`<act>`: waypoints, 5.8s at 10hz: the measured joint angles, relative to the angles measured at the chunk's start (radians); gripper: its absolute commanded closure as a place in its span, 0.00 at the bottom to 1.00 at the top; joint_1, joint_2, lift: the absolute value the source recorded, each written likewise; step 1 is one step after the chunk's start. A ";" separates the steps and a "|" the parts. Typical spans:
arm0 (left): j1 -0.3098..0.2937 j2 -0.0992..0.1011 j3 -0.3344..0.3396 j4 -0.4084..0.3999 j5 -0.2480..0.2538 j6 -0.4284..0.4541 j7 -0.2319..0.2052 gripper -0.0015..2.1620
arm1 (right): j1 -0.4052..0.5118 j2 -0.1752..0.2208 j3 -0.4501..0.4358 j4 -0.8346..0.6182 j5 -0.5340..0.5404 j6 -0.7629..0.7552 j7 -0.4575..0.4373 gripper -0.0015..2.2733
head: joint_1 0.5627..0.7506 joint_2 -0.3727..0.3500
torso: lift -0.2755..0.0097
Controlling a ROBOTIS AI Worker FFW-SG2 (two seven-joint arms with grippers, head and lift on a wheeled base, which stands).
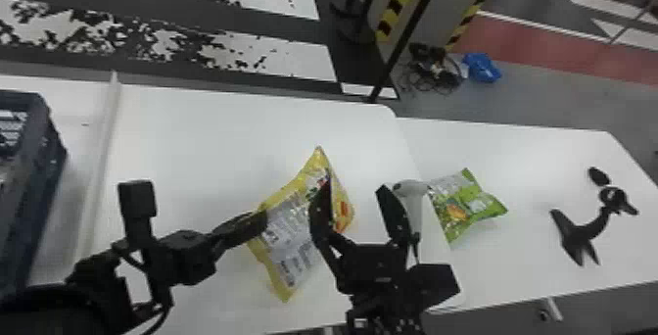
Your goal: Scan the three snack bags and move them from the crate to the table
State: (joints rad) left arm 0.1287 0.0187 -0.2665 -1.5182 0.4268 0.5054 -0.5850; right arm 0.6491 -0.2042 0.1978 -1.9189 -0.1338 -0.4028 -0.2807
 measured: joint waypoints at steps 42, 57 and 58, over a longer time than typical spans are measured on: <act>0.520 0.176 0.358 -0.516 -0.153 -0.593 0.494 0.01 | -0.189 0.080 0.123 0.101 -0.040 0.463 0.257 0.99 | 0.70 0.91 | 0.75; 0.484 0.185 0.314 -0.453 -0.155 -0.601 0.472 0.01 | -0.271 0.101 -0.034 0.190 -0.134 0.856 0.497 0.99 | 0.70 0.85 | 0.75; 0.481 0.185 0.310 -0.452 -0.155 -0.601 0.472 0.01 | -0.258 0.081 -0.056 0.167 -0.136 0.898 0.525 0.99 | 0.70 0.82 | 0.75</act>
State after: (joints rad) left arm 0.6101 0.2033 0.0432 -1.9700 0.2717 -0.0957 -0.1134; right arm 0.3913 -0.1232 0.1414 -1.7518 -0.2702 0.4953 0.2443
